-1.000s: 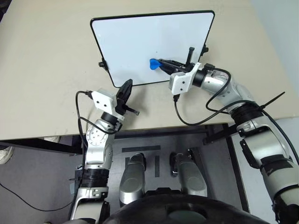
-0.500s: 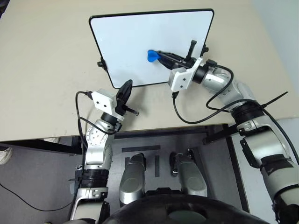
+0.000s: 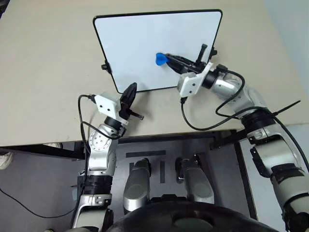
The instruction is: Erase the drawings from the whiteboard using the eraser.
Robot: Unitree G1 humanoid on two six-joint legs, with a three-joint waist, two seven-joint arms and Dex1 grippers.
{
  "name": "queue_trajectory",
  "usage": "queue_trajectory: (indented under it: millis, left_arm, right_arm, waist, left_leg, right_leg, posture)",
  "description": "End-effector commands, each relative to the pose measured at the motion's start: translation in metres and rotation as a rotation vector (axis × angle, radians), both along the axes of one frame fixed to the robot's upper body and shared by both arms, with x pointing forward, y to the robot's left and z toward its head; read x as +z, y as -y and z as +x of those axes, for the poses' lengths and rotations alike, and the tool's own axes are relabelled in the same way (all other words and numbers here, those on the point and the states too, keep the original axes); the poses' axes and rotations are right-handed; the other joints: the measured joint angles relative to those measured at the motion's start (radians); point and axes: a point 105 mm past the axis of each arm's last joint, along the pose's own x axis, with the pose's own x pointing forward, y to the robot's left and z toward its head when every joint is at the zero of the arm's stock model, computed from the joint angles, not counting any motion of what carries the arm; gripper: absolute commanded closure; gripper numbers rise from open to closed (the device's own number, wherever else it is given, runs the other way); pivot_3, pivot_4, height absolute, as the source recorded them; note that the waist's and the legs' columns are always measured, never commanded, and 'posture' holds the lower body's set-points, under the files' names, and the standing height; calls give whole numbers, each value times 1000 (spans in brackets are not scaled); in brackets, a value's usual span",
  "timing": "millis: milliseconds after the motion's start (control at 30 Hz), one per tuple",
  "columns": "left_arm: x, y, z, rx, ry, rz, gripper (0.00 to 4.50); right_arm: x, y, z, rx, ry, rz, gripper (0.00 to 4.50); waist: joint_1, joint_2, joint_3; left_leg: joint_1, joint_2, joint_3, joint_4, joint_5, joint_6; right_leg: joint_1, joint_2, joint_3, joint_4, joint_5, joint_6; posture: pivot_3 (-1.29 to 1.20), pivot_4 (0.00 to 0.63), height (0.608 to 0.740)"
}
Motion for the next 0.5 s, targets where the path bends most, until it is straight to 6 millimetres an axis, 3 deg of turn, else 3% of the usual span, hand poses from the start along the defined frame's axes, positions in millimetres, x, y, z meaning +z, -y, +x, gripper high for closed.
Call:
queue_trajectory:
  millis: [33, 267, 500]
  left_arm:
    - [8, 1, 0, -7, 36, -2, 4500]
    - [8, 0, 1, -8, 37, 3, 4500]
    - [9, -1, 1, -10, 38, 5, 4500]
  right_arm:
    - [-2, 16, 9, -69, -10, -16, 4492]
    - [1, 34, 17, -142, 15, -4, 4492]
    - [26, 34, 12, -128, 112, 80, 4492]
  waist:
    - [1, 0, 0]
    - [1, 0, 0]
    - [4, 0, 0]
  left_leg:
    - [0, 0, 0, 0, 0, 0]
    - [1, 0, 0, 0, 1, 1]
    - [0, 0, 0, 0, 2, 1]
  right_leg:
    - [0, 0, 0, 0, 0, -1]
    - [1, 0, 0, 1, 3, -1]
    - [1, 0, 0, 1, 3, -1]
  posture:
    - [0, 150, 740]
    - [0, 150, 740]
    - [0, 150, 740]
